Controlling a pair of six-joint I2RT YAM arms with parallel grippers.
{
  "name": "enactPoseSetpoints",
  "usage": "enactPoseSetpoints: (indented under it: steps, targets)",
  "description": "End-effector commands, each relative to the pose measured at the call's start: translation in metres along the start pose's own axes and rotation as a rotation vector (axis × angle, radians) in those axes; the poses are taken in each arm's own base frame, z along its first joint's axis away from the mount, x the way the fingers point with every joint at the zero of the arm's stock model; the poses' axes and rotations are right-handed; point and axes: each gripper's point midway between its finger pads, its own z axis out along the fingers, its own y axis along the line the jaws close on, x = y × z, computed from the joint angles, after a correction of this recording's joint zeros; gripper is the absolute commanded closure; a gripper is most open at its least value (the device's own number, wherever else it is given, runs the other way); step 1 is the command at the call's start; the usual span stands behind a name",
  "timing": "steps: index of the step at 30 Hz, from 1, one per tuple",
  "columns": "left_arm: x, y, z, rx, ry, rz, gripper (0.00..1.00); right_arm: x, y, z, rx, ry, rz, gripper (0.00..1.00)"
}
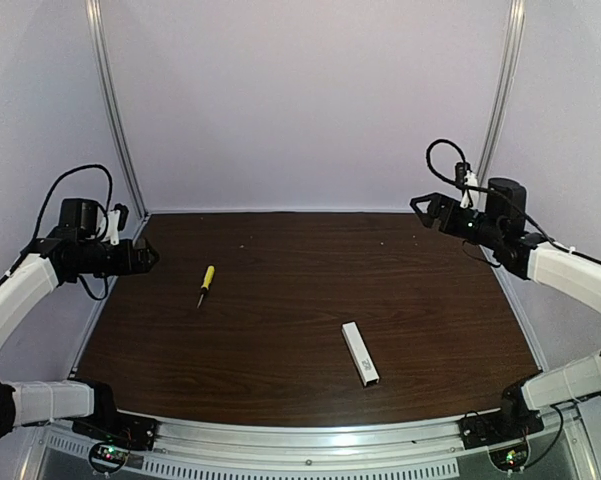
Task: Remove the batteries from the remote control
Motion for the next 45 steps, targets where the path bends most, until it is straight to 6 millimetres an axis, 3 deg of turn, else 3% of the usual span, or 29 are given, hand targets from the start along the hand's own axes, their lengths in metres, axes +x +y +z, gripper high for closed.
enactPoseSetpoints:
  steps: [1, 10, 26, 37, 45]
  targets:
    - [-0.004, -0.002, -0.002, 0.014, 0.000, -0.007, 0.03, 0.024, 0.002, 0.005, 0.153, 0.112, -0.092, 0.00]
    - [0.006, -0.008, -0.004, 0.041, 0.011, -0.018, 0.03, 0.077, 0.033, 0.020, 0.277, 0.323, -0.231, 0.00]
    - [0.022, -0.014, -0.011, 0.072, 0.019, -0.080, 0.03, 0.193, 0.072, 0.012, 0.313, 0.669, -0.412, 0.00]
    - [0.024, -0.017, -0.002, 0.097, 0.042, -0.062, 0.03, 0.263, 0.077, -0.013, 0.293, 0.830, -0.410, 0.00]
    - [0.027, -0.016, 0.002, 0.095, 0.057, -0.062, 0.03, 0.285, 0.059, -0.026, 0.387, 0.818, -0.291, 0.00]
